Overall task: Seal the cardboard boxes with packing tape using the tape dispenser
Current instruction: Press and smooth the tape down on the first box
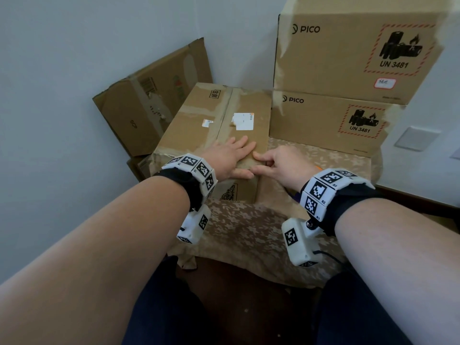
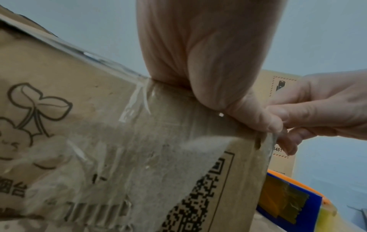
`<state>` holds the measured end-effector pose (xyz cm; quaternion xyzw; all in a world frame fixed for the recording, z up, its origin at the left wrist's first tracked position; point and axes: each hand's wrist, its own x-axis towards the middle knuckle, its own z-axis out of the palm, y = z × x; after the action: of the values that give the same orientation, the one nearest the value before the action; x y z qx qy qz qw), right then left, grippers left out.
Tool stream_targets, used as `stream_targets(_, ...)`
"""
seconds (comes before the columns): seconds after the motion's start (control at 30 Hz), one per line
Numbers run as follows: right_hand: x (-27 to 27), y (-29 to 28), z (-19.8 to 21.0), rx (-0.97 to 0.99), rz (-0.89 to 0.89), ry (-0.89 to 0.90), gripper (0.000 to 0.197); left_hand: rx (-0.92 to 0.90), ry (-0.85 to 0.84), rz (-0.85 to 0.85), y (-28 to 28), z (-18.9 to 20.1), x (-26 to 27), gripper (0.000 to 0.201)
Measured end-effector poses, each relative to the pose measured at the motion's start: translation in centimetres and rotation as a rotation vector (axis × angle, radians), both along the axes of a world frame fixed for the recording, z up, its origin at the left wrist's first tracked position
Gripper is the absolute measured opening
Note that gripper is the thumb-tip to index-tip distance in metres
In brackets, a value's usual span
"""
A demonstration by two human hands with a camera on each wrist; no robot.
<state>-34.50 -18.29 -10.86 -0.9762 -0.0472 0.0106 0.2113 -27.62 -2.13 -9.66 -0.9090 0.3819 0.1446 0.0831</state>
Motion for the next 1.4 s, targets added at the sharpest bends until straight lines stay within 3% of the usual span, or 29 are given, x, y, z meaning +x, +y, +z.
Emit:
stream_targets(0.37, 0.9, -0.2, 1.0, -0.211, 0.067, 0.056, 0.048, -0.025, 0.001, 0.019, -0.1, 0.1, -0.1, 0.104)
stream_targets(0.47, 0.7, -0.6, 1.3, -0.222, 0.05, 0.076, 0.052, -0.132, 0.055, 0.069, 0.5, 1.2, -0.1, 0.088)
stream_targets(0.57, 0.3, -1.3, 1.8, -0.242, -0.002, 0.067, 0.052, -0.155, -0.021, 0.169, 2.1, 2.2, 0.1, 0.072)
stream_targets(0.7, 0.1, -2.8, 2.2, -0.284, -0.066, 0.095, 0.05, -0.068, -0.003, 0.365, 5.0, 2.5, 1.0, 0.073)
stream_targets(0.9, 0.2, -1.9, 3.6, -0.32, -0.077, 0.12, 0.071, -0.016, 0.006, 0.316, 5.9, 2.8, 0.2, 0.07)
stream_targets(1.07, 0.8, 0.5, 2.9, -0.311, 0.0, 0.054, 0.057, -0.026, 0.001, 0.301, 5.2, 2.6, -0.2, 0.069)
stream_targets(1.23, 2.1, 1.4, 1.9, -0.358, 0.056, 0.109, 0.057, -0.038, 0.035, 0.328, 4.1, 2.1, 0.0, 0.07)
stream_targets(1.4, 2.6, 1.1, 0.2, -0.344, 0.065, 0.112, 0.06, -0.004, -0.009, 0.31, 3.9, 0.1, 1.2, 0.083)
